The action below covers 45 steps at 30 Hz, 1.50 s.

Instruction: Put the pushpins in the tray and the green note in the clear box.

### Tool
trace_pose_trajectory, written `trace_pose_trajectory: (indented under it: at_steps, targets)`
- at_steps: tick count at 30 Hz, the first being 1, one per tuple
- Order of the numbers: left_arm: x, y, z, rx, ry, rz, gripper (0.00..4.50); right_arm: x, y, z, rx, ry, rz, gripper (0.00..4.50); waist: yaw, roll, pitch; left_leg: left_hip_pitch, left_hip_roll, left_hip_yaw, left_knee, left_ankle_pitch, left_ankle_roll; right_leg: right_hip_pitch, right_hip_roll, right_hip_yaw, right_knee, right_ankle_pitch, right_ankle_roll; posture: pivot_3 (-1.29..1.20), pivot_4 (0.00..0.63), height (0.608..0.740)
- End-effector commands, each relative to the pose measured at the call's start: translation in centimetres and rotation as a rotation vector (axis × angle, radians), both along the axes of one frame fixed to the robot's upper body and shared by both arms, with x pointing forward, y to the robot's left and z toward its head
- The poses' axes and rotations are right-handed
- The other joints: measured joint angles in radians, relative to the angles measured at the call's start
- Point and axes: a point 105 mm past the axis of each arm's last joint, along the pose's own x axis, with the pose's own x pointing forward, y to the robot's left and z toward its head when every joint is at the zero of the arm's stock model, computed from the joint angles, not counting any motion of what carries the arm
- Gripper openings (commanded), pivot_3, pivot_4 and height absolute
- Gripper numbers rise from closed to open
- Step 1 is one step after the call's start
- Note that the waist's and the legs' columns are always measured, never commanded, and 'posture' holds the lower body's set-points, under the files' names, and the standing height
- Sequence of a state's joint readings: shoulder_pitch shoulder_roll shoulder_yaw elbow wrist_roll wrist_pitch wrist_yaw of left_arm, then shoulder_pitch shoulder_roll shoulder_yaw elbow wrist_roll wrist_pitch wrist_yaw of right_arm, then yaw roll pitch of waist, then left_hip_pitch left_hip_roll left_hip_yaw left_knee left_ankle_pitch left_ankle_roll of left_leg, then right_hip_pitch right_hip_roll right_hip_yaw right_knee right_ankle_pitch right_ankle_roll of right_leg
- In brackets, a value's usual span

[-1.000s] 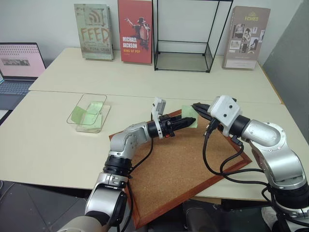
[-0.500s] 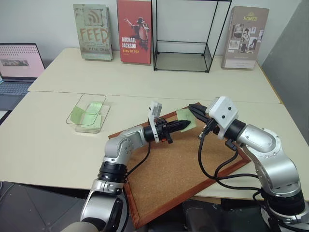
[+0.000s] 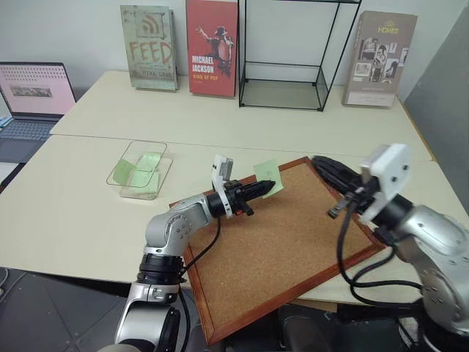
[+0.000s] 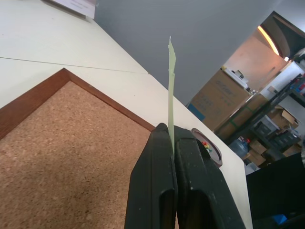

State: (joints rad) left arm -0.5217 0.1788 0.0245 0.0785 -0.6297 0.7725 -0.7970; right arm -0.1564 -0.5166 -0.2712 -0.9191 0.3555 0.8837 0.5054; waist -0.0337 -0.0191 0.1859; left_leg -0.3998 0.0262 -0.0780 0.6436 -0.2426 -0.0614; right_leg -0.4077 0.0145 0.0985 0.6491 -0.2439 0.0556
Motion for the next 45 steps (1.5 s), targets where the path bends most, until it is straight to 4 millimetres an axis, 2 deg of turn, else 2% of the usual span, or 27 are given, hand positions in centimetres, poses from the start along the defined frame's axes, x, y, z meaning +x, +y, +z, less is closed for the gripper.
trace_pose_trajectory:
  at_steps: [1,4,5,8,14,20,22,24,26,27,29,30,35,40,42,45]
  targets:
    - [0.0,-0.4,0.6,0.030,-0.064,-0.005,0.04,-1.9,-7.2,-2.8,-0.184,0.117,-0.309,0.00,0.007,0.000,0.000,0.000,0.000,0.000,0.000,0.000,0.000,0.000,0.000,0.000,0.000,0.000,0.000,0.00,0.150,0.740]
    - [-0.2,-0.6,0.4,0.051,-0.083,-0.016,0.04,-2.8,-11.0,-4.7,-0.284,0.191,-0.461,0.00,0.005,0.000,0.000,0.000,0.000,0.001,-0.001,0.000,0.000,0.001,-0.001,0.000,-0.002,-0.001,-0.001,0.00,0.150,0.740]
    - [-0.4,-0.7,0.4,0.053,-0.086,-0.021,0.04,-3.0,-11.6,-4.9,-0.294,0.198,-0.480,0.00,-0.001,0.001,0.000,0.000,0.000,0.001,-0.001,0.000,0.000,0.001,-0.001,0.000,-0.002,-0.001,-0.001,0.00,0.150,0.740]
    - [-0.6,-1.2,-0.1,0.080,-0.106,-0.034,0.04,-3.6,-14.0,-7.5,-0.371,0.302,-0.535,0.00,-0.009,0.001,-0.001,0.002,0.000,0.004,0.000,0.000,0.000,0.001,-0.001,0.003,-0.001,-0.001,-0.001,0.00,0.150,0.740]
    - [-1.3,-1.3,-0.5,0.114,-0.133,-0.062,0.04,-4.4,-15.2,-10.4,-0.373,0.435,-0.532,0.00,-0.014,0.001,-0.001,0.003,0.001,0.004,0.002,0.000,0.000,0.002,0.000,0.003,0.000,-0.003,-0.005,0.00,0.150,0.740]
    - [-1.5,-1.4,-0.5,0.124,-0.145,-0.066,0.04,-3.6,-15.7,-11.8,-0.357,0.469,-0.527,0.00,-0.017,0.001,-0.001,0.002,0.000,0.004,0.001,0.000,0.000,0.002,0.000,0.003,-0.001,-0.003,-0.004,0.00,0.150,0.740]
    - [-1.6,-1.4,-0.4,0.126,-0.149,-0.065,0.00,-3.4,-16.2,-12.1,-0.351,0.481,-0.536,0.46,-0.016,0.001,-0.001,0.002,0.000,0.004,0.001,0.000,0.000,0.002,0.000,0.003,-0.001,-0.003,-0.004,0.00,0.150,0.740]
    - [-1.6,-1.3,-0.4,0.128,-0.152,-0.062,0.00,-3.3,-16.6,-12.4,-0.345,0.489,-0.546,0.74,-0.015,0.001,-0.001,0.002,0.000,0.004,0.000,0.000,0.000,0.002,0.000,0.003,-0.001,-0.002,-0.004,0.00,0.150,0.740]
    - [-1.6,-1.3,-0.4,0.130,-0.155,-0.062,0.00,-3.1,-16.8,-12.5,-0.329,0.491,-0.551,1.17,-0.015,0.001,-0.001,0.002,0.000,0.004,0.000,0.000,0.000,0.002,0.000,0.003,-0.001,-0.002,-0.003,0.00,0.150,0.740]
    - [-1.6,-1.3,-0.4,0.130,-0.156,-0.062,0.00,-3.0,-16.8,-12.4,-0.326,0.488,-0.556,1.53,-0.016,0.001,-0.001,0.002,0.000,0.004,0.000,0.000,0.000,0.001,0.000,0.003,-0.001,-0.002,-0.003,0.00,0.150,0.740]
    - [-1.6,-1.3,-0.3,0.130,-0.158,-0.060,0.00,-2.9,-16.9,-12.4,-0.320,0.487,-0.561,1.87,-0.016,0.001,-0.001,0.002,0.000,0.004,0.000,0.000,0.000,0.001,0.000,0.003,-0.001,-0.002,-0.003,0.00,0.150,0.740]
    - [-1.6,-1.2,-0.3,0.130,-0.158,-0.059,0.00,-2.8,-17.0,-12.4,-0.315,0.486,-0.564,2.20,-0.016,0.001,-0.001,0.002,0.000,0.004,0.001,0.000,0.000,0.001,0.000,0.003,-0.001,-0.002,-0.003,0.00,0.150,0.740]
    - [-1.5,-1.2,-0.3,0.131,-0.159,-0.054,0.00,-2.9,-17.0,-11.8,-0.283,0.476,-0.571,3.06,-0.016,0.001,-0.001,0.002,0.000,0.003,0.001,0.000,0.000,0.002,0.000,0.003,-0.001,-0.002,-0.004,0.00,0.150,0.740]
    - [-1.3,-1.1,-0.2,0.134,-0.159,-0.050,0.00,-2.9,-16.8,-10.7,-0.218,0.459,-0.571,4.16,-0.016,0.001,-0.001,0.002,0.000,0.003,0.001,0.000,0.000,0.002,0.000,0.003,-0.001,-0.002,-0.003,0.00,0.150,0.740]
    - [-1.1,-1.2,-0.2,0.136,-0.161,-0.049,0.00,-3.0,-16.8,-10.3,-0.196,0.459,-0.572,4.44,-0.016,0.001,-0.001,0.002,0.000,0.003,0.001,0.000,0.000,0.002,0.000,0.003,-0.001,-0.002,-0.003,0.00,0.150,0.740]
    - [-1.1,-1.2,-0.2,0.139,-0.164,-0.050,0.00,-3.3,-17.1,-10.2,-0.187,0.469,-0.578,4.44,-0.015,0.001,-0.001,0.002,0.000,0.003,0.001,0.000,0.000,0.002,0.000,0.003,-0.001,-0.002,-0.003,0.00,0.150,0.740]
